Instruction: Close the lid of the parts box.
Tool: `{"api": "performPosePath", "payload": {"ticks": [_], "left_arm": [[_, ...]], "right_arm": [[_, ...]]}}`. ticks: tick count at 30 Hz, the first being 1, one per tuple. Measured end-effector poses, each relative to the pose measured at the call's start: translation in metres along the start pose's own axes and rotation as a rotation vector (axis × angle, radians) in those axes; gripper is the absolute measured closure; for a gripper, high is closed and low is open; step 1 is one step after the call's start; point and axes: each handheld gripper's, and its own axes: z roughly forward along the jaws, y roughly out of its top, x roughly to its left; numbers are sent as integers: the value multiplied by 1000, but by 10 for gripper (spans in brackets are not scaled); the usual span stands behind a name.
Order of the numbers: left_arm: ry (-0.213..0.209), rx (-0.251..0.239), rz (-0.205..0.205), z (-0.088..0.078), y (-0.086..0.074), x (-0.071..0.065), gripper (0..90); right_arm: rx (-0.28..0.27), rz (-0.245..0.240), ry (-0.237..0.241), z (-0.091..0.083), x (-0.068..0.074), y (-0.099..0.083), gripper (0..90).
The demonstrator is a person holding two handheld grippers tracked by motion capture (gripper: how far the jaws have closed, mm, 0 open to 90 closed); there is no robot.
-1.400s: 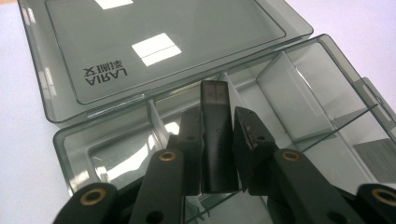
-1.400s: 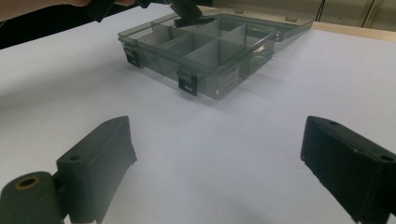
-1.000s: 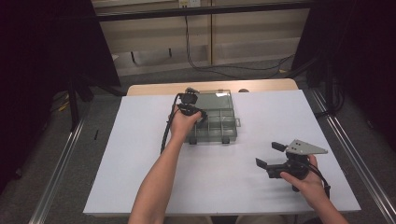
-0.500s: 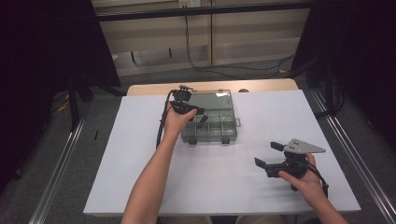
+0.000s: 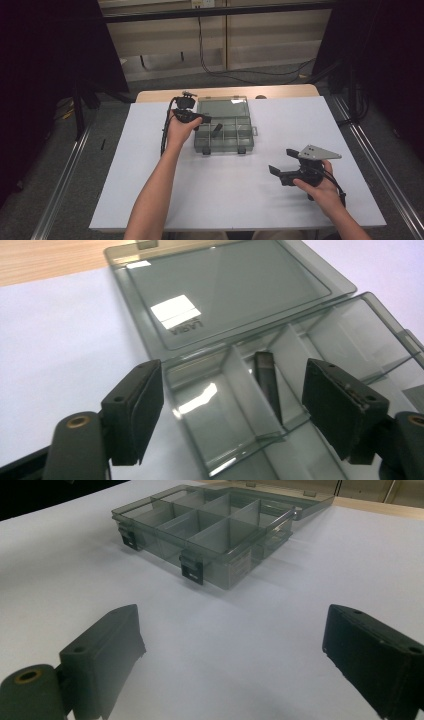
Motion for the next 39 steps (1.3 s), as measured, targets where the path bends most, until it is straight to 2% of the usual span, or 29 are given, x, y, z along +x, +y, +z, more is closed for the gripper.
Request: {"api": "performPosePath", "payload": {"ticks": [10,20,25,39], "left_arm": [[21,-19,-31,-9,-2,14,198],[25,-22,-51,-6,-3,23,166],[33,-24,-52,-5,-4,27,164],[35,-23,-67,-7,-6,35,142]], "right_arm": [[32,-3,-42,25,-3,14,88],[66,39,-111,49,-24,29,84],[81,62,-128,58,-31,31,79],[106,75,-154,81,-37,48,82]]}}
